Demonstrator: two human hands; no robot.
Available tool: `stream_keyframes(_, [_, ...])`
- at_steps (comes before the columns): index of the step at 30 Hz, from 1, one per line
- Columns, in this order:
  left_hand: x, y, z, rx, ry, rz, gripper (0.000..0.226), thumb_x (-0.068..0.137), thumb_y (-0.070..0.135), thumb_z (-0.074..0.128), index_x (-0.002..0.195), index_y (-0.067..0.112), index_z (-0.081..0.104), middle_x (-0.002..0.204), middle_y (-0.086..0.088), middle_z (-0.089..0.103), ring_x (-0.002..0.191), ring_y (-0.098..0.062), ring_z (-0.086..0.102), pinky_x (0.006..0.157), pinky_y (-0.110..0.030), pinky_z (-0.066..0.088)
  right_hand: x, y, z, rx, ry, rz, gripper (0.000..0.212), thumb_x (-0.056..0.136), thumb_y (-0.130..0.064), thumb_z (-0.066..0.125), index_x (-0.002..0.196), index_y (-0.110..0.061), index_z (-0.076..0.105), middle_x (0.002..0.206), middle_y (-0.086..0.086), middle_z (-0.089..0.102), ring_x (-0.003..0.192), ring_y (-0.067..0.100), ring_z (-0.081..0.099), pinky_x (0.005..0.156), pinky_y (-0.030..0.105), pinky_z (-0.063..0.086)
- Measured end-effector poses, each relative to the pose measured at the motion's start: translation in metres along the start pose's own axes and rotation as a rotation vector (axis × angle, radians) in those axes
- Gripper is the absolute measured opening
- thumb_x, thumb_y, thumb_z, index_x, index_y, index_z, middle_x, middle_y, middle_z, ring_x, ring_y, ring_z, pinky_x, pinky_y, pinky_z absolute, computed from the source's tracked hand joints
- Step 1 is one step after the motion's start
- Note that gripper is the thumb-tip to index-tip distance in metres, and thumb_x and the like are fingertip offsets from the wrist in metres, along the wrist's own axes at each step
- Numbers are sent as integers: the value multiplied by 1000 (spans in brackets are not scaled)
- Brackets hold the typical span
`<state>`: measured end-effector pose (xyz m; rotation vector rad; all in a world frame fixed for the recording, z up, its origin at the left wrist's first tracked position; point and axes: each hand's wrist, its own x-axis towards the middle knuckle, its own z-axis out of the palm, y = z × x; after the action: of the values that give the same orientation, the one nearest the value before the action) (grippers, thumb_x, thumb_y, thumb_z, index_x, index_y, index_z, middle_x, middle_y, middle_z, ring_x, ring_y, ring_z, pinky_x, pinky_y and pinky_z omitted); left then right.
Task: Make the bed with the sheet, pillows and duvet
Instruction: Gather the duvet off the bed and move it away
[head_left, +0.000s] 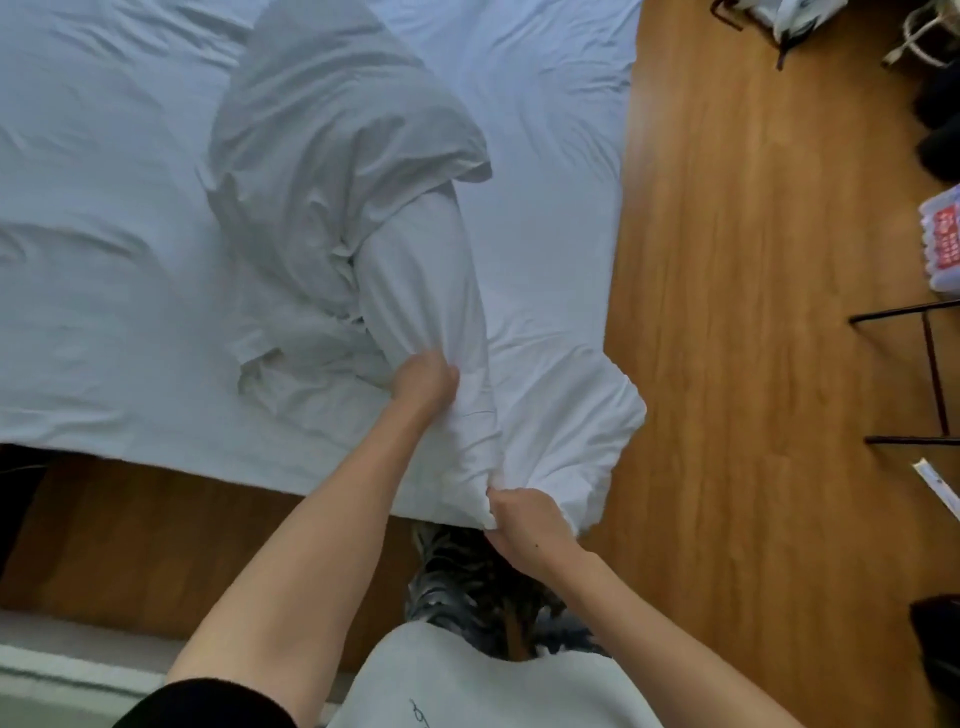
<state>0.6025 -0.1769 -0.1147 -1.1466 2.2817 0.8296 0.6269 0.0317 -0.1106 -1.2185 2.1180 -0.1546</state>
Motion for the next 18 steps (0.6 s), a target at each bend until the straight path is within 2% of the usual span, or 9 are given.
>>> stream_keyframes(2, [-8,-1,11,-9,57,19,33,101,19,37,116,-5,54,121,-25,57,111,-38,54,87,-38,42,-1,12,5,-1,-3,-7,32,94,-22,52,121,-5,52,97,13,67,88,35,62,70,37,42])
stream_keyframes(4, [-23,-15,31,-23,104,22,25,99,15,39,88,0,55,97,-19,61,93,-34,57,74,-36,41,-11,27,15,-30,-92,-35,34,94,-28,53,121,-8,49,103,11,63,93,32,59,69,33,35])
stream_keyframes(6, [-40,-37,51,-27,104,11,33,100,15,39,67,14,39,72,-4,50,77,-25,52,63,-30,34,-24,43,28,8,-194,-1,39,93,-38,54,124,-14,47,113,6,57,103,26,54,73,31,34])
stream_keyframes(8, [-55,-60,67,11,86,0,39,102,18,38,64,21,31,67,4,40,75,-21,49,63,-27,32,-29,57,30,129,-217,95,46,93,-46,52,131,-21,46,125,1,53,114,19,49,86,29,41])
stream_keyframes(11, [-69,-86,83,118,10,-9,41,104,27,36,64,24,27,67,6,38,76,-18,48,64,-27,32,-12,67,17,242,-109,203,52,96,-48,48,140,-21,41,140,1,46,126,18,45,101,31,40])
stream_keyframes(14, [-55,-91,77,25,-38,-16,39,104,34,37,67,21,37,68,7,42,76,-18,51,64,-28,36,32,56,-8,313,15,280,55,98,-46,45,144,-18,36,144,4,42,129,21,42,103,32,38])
stream_keyframes(18, [-18,-89,58,-50,-216,84,38,101,41,42,86,10,58,83,-5,61,81,-25,59,68,-32,42,99,13,-27,433,126,357,51,97,-43,48,141,-17,38,137,5,47,121,21,50,95,33,42])
